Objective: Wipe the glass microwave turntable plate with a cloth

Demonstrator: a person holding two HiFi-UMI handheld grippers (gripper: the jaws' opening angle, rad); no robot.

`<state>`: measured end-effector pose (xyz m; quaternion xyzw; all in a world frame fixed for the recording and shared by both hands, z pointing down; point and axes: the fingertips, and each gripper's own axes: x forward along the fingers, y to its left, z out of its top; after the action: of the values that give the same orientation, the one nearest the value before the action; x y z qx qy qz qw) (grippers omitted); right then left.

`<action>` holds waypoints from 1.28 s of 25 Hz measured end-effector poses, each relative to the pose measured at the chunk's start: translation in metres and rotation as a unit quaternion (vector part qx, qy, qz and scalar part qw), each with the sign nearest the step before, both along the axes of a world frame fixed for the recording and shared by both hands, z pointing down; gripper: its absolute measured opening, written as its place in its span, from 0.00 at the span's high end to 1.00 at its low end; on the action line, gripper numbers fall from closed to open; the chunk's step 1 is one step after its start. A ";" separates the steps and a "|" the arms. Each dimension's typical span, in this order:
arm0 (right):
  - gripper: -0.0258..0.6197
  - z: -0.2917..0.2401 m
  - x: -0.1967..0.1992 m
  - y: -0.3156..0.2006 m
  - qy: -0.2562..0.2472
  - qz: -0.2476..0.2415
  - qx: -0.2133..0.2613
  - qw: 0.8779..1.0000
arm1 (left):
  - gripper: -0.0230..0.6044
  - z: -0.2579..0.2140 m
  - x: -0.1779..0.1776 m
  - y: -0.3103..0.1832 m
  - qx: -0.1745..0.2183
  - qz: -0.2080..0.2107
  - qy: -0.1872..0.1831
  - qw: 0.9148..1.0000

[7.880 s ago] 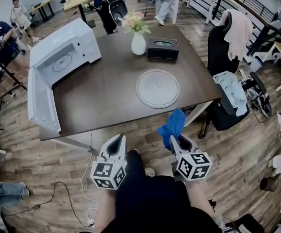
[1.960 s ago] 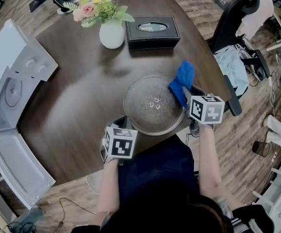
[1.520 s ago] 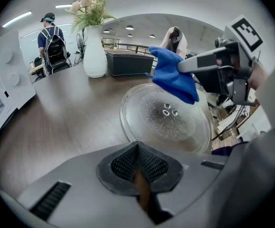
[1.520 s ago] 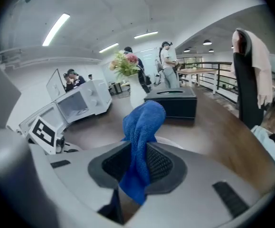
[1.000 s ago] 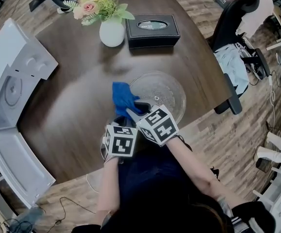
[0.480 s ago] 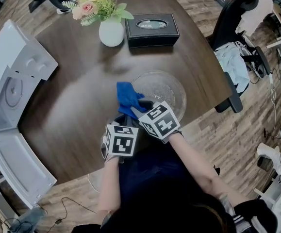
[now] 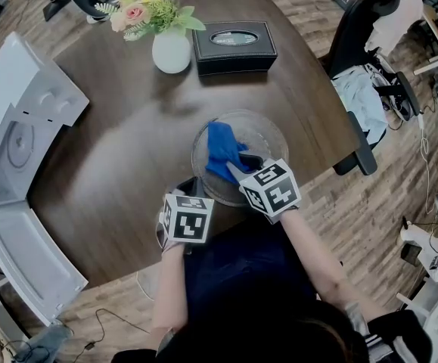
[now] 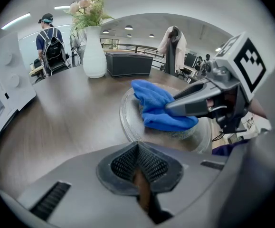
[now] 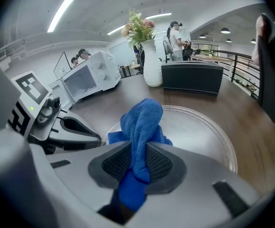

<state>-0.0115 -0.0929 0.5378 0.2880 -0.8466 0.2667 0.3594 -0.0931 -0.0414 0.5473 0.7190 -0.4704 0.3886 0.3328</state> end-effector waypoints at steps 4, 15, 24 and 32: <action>0.85 -0.001 0.021 -0.005 0.007 0.020 0.002 1.000 | 0.96 -0.001 0.000 0.000 0.000 0.000 -0.001 1.000; 0.85 -0.003 0.079 -0.021 0.030 0.082 0.008 0.996 | 0.96 -0.003 0.001 0.000 0.003 -0.001 -0.004 1.000; 0.85 -0.006 0.114 -0.031 0.049 0.111 0.018 0.992 | 0.96 -0.003 0.000 0.001 0.002 -0.003 -0.005 1.000; 0.85 -0.011 0.151 -0.042 0.065 0.156 0.028 0.985 | 0.96 -0.003 -0.001 0.000 0.002 -0.006 -0.005 1.000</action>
<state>0.1395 -0.1347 0.5264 0.4429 -0.7733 0.2763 0.3600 -0.0943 -0.0411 0.5446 0.7149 -0.4769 0.3890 0.3318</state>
